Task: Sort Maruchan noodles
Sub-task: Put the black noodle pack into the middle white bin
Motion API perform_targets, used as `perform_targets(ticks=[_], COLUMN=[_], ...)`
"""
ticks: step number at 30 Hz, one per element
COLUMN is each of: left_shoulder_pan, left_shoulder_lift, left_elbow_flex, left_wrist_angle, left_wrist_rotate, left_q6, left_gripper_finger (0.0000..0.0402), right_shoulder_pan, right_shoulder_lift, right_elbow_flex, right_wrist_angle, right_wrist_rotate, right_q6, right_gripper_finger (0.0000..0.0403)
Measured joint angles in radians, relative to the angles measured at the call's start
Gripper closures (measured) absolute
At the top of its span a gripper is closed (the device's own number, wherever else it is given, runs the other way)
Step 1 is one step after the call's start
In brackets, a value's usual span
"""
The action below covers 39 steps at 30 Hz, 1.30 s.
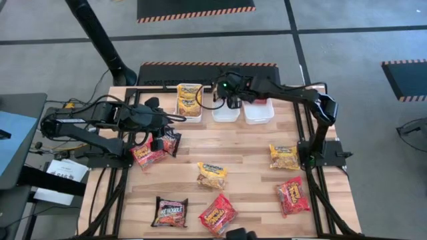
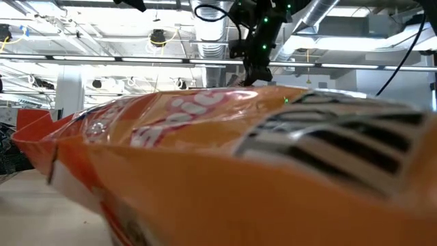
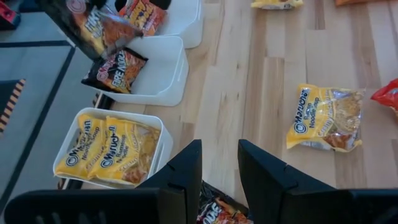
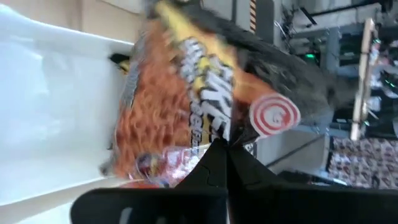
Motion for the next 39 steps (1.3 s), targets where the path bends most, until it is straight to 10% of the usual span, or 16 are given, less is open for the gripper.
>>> perform_targets(ticks=[39], left_shoulder_pan=[0.000], left_shoulder_lift=[0.000], left_elbow_flex=[-0.001], left_wrist_angle=[0.001], left_wrist_rotate=[0.001], left_q6=[-0.061], left_gripper_finger=[0.0310], right_shoulder_pan=[-0.094], right_shoulder_lift=[0.001], right_elbow_flex=[-0.182], right_wrist_angle=[0.214], right_wrist_rotate=[-0.144], right_q6=[-0.083], right_gripper_finger=[0.0376])
